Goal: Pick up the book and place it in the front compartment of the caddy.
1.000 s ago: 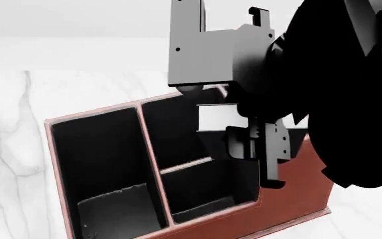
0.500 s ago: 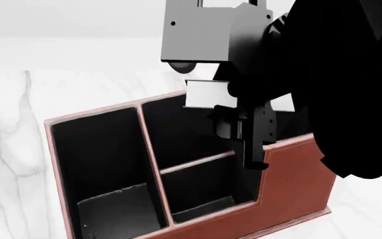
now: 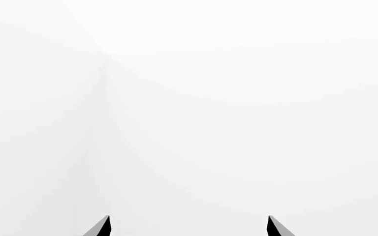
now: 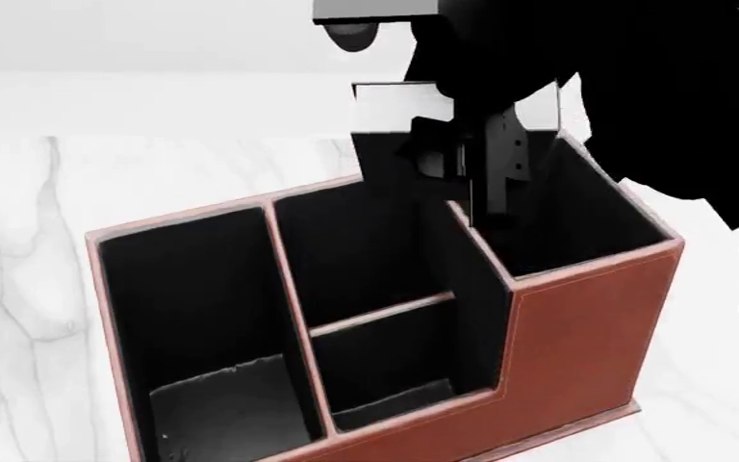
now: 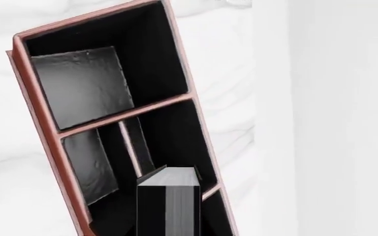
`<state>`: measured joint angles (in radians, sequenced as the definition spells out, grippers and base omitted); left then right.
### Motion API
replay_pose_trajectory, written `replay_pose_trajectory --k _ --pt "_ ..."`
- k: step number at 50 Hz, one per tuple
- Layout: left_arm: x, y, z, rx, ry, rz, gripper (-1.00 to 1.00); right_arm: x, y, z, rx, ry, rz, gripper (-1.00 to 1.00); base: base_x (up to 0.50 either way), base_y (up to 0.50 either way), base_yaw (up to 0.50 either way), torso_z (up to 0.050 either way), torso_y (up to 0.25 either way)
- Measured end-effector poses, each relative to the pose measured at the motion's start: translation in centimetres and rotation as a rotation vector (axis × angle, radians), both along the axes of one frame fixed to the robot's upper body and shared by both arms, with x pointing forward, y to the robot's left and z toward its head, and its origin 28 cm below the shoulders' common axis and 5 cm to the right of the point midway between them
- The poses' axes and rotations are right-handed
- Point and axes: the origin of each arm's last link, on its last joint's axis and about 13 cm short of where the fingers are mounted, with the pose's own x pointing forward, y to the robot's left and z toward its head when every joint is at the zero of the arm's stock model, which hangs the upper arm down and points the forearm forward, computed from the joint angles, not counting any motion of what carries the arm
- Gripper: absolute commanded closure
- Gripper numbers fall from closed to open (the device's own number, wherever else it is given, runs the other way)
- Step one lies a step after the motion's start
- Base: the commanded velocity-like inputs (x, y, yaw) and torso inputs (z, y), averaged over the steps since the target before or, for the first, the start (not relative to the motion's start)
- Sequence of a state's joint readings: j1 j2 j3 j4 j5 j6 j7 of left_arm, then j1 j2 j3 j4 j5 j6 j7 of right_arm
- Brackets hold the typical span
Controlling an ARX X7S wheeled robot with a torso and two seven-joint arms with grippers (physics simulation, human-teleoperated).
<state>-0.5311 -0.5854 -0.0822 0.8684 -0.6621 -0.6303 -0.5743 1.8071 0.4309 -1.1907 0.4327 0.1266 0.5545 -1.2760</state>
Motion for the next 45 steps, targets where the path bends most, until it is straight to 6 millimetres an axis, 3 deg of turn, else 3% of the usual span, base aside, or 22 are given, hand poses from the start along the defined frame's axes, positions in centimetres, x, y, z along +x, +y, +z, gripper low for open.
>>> replay_pose_trajectory --k 16,45 --pt "0.0 -0.1 0.0 0.002 0.002 -0.002 -1.00 3.7 0.1 1.1 -0.038 0.021 0.047 1.00 0.00 0.00 0.00 0.000 0.001" --pt "0.0 -0.1 0.0 0.001 0.004 -0.003 -1.00 4.9 2.6 0.2 -0.119 0.055 0.178 1.00 0.00 0.00 0.00 0.000 0.001"
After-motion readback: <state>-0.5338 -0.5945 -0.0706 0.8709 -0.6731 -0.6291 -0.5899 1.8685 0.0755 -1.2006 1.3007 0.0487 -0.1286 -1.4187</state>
